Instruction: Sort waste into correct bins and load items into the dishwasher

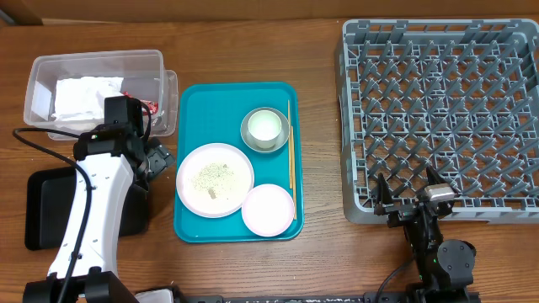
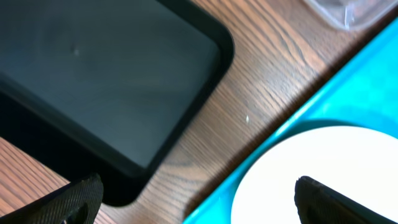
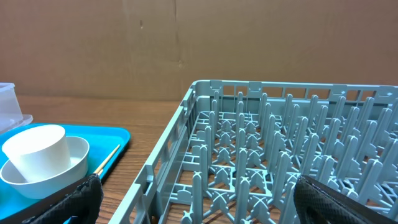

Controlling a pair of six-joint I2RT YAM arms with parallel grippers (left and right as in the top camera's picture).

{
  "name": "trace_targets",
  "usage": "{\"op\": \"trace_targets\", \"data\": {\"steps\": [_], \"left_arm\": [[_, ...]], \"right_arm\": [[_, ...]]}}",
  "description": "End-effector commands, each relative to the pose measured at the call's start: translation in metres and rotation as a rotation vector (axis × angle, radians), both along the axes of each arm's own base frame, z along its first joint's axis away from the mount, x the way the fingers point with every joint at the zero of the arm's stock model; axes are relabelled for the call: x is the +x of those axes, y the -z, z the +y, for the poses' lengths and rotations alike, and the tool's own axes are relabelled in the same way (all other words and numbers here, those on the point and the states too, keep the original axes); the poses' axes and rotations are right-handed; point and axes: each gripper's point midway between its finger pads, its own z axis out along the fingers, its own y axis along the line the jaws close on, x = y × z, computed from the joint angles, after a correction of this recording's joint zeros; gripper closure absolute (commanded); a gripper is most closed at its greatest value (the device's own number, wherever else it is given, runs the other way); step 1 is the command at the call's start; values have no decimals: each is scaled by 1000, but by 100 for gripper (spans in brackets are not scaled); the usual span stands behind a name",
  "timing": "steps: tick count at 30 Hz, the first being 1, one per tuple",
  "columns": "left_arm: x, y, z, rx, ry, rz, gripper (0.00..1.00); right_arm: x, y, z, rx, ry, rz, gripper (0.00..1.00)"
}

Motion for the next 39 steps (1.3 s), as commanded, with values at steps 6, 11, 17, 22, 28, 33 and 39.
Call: {"op": "trace_targets", "data": {"steps": [6,11,17,22,28,33,39], "left_arm": [[-8,3,-10,-66,-25,24,0],[-4,4,-22,-136,-13,5,0],[6,3,-33,-201,-5,-36,0],[6,3,-33,-201,-5,-36,0],[6,3,-33,-201,-5,-36,0],[6,3,-33,-201,-5,-36,0],[6,3,-33,-201,-5,-36,0]], "right_arm": [[0,1,-2,-1,12,-6,0],[-1,-1,9,2,-51,-14,0],[-47,-7,95,9,-628,-40,0],[-84,-19,123,-12,-894,-105,0],[-94,-43,126,-65,-937,-247,0],[-103,-69,126,-124,-935,-405,0],[-99,-75,122,-125,-894,-429,0]]}}
